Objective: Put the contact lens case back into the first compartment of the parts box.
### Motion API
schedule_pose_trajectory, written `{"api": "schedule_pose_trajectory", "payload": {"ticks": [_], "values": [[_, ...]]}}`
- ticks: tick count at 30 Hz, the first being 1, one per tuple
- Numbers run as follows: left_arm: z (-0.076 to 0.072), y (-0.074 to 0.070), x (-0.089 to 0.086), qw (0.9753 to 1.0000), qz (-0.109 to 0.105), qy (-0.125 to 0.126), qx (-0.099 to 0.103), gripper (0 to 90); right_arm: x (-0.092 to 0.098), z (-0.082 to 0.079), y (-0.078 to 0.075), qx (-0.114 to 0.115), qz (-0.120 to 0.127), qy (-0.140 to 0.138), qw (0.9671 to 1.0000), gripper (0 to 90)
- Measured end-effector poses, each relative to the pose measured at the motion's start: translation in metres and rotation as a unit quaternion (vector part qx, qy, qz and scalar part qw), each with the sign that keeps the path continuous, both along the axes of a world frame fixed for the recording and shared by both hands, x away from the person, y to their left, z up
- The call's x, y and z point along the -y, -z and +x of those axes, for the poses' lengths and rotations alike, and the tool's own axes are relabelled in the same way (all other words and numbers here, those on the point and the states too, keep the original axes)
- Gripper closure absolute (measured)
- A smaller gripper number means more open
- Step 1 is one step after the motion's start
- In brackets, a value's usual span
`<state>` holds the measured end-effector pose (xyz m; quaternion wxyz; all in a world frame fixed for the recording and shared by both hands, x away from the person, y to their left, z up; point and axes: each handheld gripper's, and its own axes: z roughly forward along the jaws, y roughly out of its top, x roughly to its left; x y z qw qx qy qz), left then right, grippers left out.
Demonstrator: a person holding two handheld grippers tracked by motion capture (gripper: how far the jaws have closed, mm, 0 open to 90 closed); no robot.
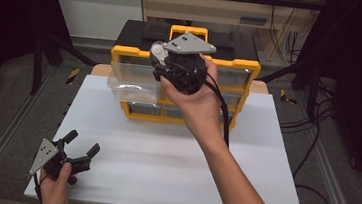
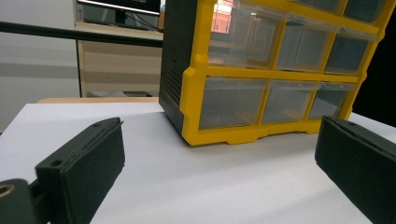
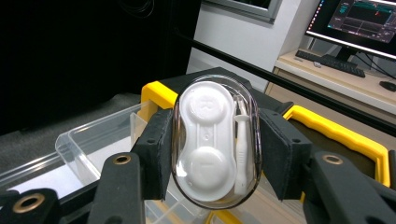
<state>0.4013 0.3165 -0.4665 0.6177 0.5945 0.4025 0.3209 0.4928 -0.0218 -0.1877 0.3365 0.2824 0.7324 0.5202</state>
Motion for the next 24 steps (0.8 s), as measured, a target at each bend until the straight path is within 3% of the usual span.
{"api": "schedule_pose_trajectory", "payload": {"ticks": [11, 24], "values": [[0.0003, 0.0001, 0.0001, 1.0, 0.002, 0.0, 0.001, 1.2, -0.0023, 0.0049, -0.0038, -0.013, 0.015, 0.0, 0.9998, 49.1], [0.0007, 0.0002, 0.003, 0.9999, 0.011, 0.002, 0.001, 1.2, -0.0047, 0.0063, -0.005, -0.017, 0.013, -0.001, 0.9998, 49.1]]}}
